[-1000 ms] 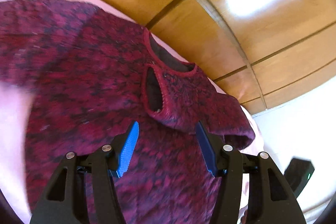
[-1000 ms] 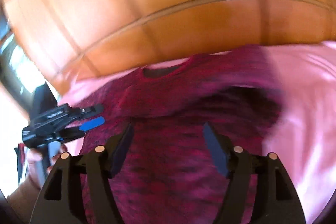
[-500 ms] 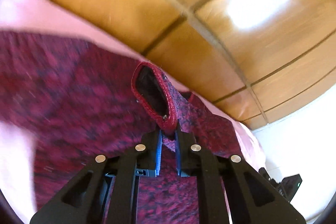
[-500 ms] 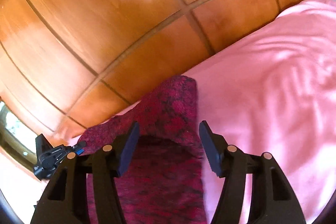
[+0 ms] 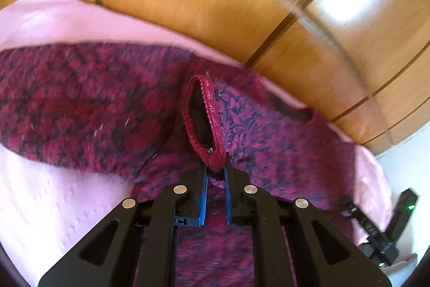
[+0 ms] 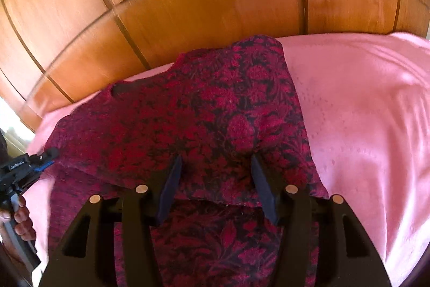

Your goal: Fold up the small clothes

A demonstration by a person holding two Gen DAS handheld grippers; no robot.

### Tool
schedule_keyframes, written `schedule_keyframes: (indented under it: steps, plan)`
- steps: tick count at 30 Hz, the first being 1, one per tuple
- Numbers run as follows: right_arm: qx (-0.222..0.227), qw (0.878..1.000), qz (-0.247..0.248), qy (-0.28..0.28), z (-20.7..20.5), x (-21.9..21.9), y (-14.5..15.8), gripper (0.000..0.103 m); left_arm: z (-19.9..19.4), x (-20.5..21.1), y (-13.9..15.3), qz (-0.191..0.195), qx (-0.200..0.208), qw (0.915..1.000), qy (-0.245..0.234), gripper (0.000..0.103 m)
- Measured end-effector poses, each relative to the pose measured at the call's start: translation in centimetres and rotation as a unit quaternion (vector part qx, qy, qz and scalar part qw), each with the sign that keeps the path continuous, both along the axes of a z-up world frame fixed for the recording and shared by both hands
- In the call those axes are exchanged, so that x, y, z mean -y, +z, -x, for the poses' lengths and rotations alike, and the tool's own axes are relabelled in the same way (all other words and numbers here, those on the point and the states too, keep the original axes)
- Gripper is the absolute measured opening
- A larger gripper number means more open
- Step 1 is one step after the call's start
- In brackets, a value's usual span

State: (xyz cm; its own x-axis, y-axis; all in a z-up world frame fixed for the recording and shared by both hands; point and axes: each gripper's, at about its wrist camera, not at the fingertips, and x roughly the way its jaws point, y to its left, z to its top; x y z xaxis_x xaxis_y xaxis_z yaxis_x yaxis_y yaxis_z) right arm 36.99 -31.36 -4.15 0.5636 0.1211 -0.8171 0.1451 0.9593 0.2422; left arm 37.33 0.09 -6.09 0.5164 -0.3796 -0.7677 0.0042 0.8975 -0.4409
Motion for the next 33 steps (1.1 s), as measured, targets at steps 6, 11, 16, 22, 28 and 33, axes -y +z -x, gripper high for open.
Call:
schedule_keyframes:
  steps: [6,11,16,22,28,33]
  plan:
    - [0.009,0.999,0.041,0.012,0.9,-1.3,-0.3,0.054,2.0,-0.4,-0.5,0.0,0.003,1.0,0.005,0.01]
    - [0.004,0.997,0.072,0.018,0.4,-2.3,-0.1,0.057,1.6,0.0,0.2,-0.034,-0.005,0.9994,-0.004,0.011]
    - [0.006,0.996,0.084,0.014,1.0,-2.6,0.8,0.067,2.9,-1.9,1.5,-0.011,0.019,0.9992,0.034,0.038]
    - [0.035,0.995,0.082,0.05,4.3,-5.3,2.5,0.082,5.9,-9.3,1.1,0.01,0.011,0.9931,0.116,0.041]
    - [0.003,0.987,0.129,0.094,5.9,-9.1,-1.2,0.096,9.3,-20.0,-0.6,0.069,0.005,0.9691,0.237,0.041]
    - [-0.004,0.993,0.089,0.074,5.6,-8.2,-1.7,0.101,11.0,-28.1,-0.3,0.103,0.033,0.9406,0.322,0.041]
